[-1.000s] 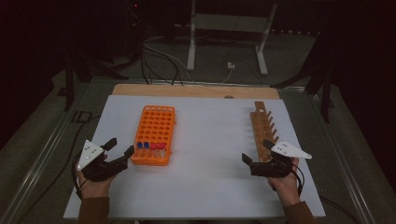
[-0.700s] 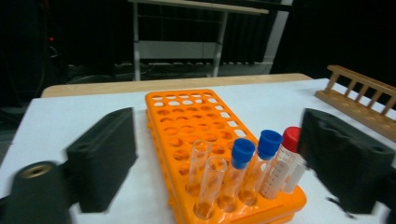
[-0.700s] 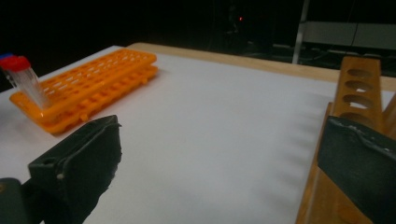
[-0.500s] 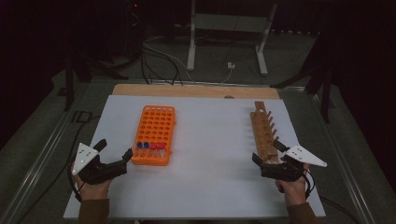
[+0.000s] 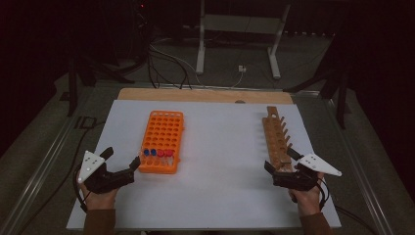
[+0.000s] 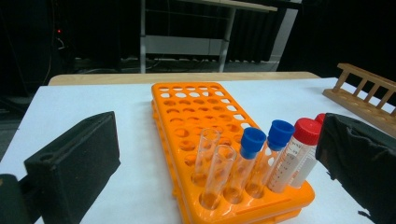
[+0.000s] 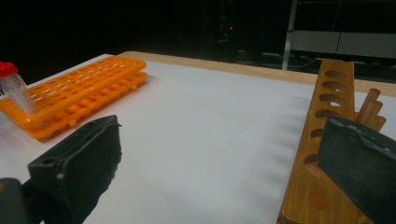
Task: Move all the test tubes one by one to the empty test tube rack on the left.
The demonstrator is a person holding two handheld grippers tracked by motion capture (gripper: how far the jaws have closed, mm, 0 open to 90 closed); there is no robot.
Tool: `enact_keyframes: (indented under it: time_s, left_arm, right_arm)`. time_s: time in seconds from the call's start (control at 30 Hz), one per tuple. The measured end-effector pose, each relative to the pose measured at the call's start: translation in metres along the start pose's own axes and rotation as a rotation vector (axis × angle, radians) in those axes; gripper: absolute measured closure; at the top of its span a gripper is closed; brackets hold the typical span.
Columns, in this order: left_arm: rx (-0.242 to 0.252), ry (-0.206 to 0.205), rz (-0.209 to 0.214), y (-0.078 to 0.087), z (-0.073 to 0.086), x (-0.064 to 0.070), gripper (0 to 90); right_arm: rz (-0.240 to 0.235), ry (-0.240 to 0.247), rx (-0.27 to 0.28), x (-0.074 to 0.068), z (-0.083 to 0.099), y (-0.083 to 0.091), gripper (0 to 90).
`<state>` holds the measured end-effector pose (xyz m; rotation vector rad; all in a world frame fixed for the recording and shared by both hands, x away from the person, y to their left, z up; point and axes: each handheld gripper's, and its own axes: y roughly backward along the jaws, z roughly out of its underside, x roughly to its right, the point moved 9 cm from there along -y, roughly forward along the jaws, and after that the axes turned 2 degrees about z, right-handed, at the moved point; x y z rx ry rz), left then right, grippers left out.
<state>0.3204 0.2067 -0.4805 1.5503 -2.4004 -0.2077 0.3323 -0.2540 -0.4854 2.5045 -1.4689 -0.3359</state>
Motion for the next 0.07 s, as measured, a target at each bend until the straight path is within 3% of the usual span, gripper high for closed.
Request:
enact_keyframes:
  time_s: [0.07]
  left_arm:
    - [-0.004, -0.005, -0.005, -0.0004, 0.0007, 0.0004, 0.6]
  right_arm:
    - [0.006, 0.000, -0.003, 0.0008, 0.0005, -0.0003, 0.1]
